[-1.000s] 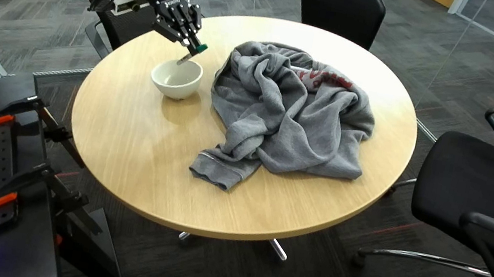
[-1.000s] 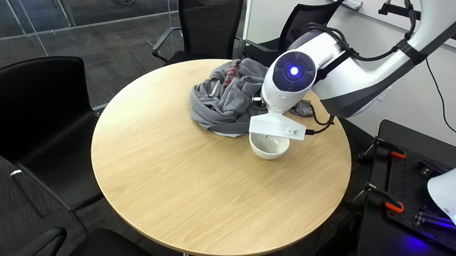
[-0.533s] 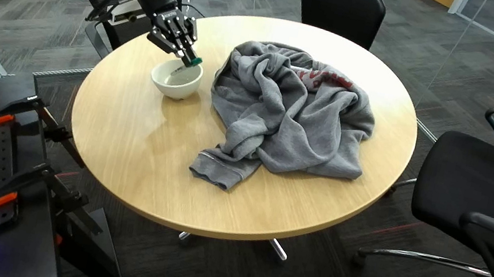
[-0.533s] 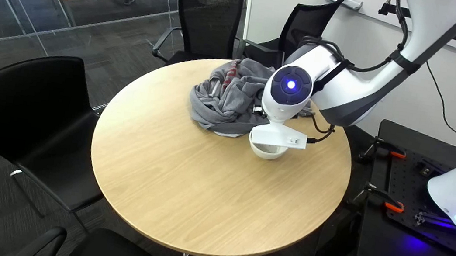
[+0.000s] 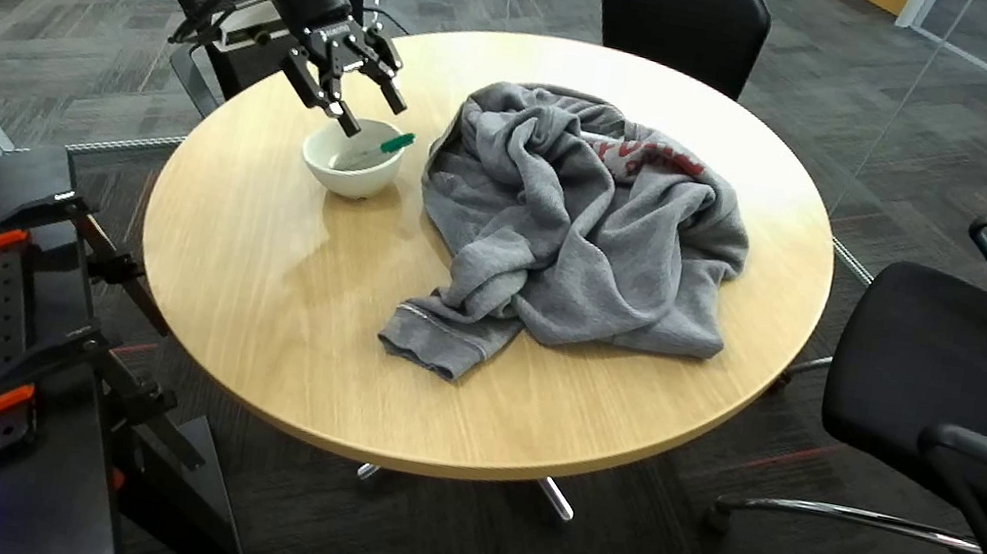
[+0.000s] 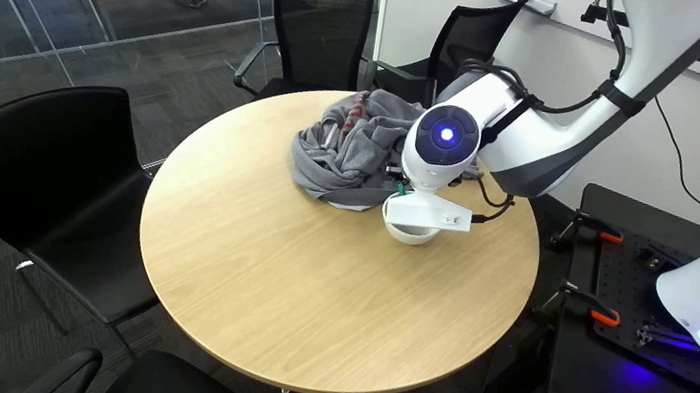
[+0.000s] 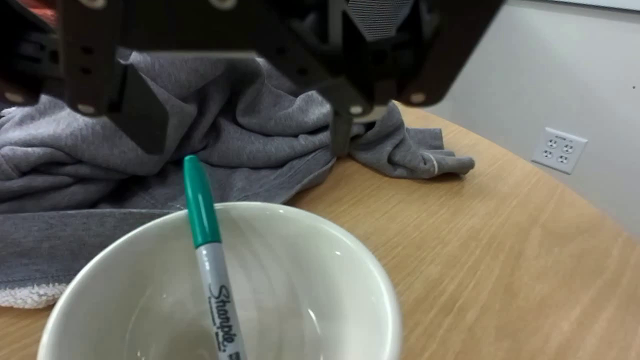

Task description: Put the marker in the white bowl

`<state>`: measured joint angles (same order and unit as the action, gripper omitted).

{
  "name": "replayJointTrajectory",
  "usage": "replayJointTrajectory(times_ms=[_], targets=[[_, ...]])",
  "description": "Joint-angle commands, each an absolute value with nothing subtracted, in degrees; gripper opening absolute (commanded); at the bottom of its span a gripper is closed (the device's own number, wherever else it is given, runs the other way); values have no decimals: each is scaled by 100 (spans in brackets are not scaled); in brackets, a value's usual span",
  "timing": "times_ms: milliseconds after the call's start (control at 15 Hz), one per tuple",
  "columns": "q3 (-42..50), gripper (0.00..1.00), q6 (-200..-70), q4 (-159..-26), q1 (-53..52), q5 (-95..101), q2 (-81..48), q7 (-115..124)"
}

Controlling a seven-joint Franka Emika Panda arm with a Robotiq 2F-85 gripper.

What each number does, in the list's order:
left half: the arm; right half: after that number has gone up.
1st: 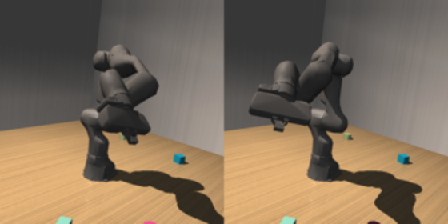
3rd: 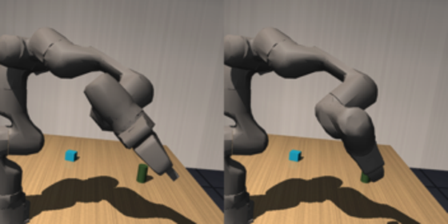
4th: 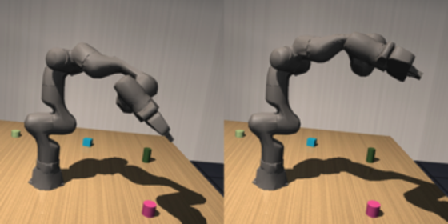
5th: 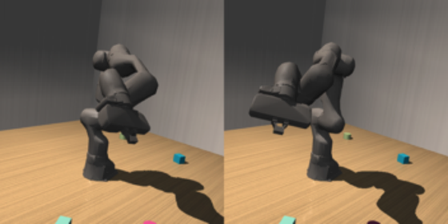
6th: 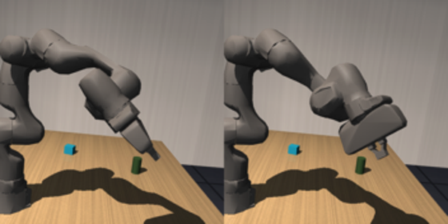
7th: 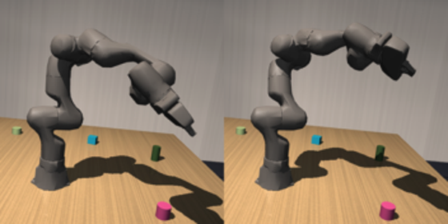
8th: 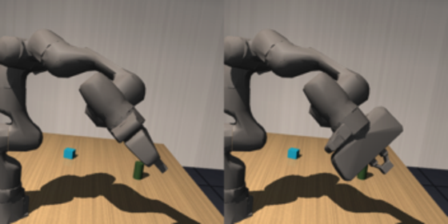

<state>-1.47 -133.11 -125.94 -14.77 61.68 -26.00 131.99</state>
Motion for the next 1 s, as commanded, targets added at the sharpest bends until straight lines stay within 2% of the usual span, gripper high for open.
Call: replayJointTrajectory(times_ms=[0,800,933], targets=[[-273,100,-13041,-12748,-1494,6229,-2300,13354],[-590,100,-12646,-13162,-1577,6635,-1653,14086],[-649,100,-12777,-12965,-1459,6531,-1887,13877]])
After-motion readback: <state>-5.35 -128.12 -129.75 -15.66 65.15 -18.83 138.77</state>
